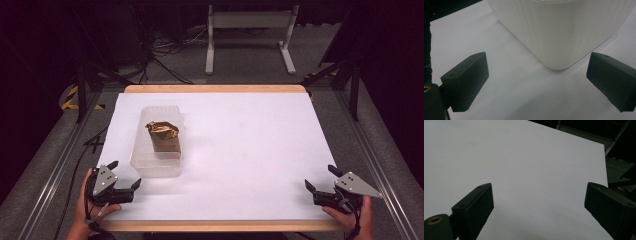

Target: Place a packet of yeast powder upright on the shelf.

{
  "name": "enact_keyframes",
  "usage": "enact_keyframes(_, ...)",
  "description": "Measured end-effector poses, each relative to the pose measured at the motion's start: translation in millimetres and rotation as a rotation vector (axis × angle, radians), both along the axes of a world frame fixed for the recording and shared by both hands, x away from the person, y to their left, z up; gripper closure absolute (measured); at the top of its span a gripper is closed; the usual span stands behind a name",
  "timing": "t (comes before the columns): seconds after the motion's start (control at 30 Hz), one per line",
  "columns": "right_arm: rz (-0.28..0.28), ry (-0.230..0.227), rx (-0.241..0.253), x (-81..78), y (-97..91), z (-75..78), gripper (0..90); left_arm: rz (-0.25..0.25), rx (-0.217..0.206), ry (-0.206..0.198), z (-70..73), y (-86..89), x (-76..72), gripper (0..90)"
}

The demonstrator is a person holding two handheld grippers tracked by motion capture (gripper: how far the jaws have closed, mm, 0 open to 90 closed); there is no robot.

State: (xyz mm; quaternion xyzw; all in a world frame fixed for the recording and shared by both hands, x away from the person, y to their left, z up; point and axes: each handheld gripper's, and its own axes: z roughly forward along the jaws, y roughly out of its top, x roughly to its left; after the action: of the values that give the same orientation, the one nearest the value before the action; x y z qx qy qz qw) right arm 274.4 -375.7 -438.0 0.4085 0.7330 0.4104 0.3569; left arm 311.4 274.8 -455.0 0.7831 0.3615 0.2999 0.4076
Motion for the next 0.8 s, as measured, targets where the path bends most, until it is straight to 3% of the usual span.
enact_keyframes(0.47, -0.002, -0.012, -0.035, -4.7, 6.2, 1.8, 9.3, -0.007, 0.001, -0.007, 0.1, 0.1, -1.3, 5.0)
enact_keyframes(0.8, 0.000, -0.006, -0.025, -3.7, 6.4, 1.6, 9.3, -0.003, 0.005, -0.004, 0.0, -0.2, -0.6, 5.0)
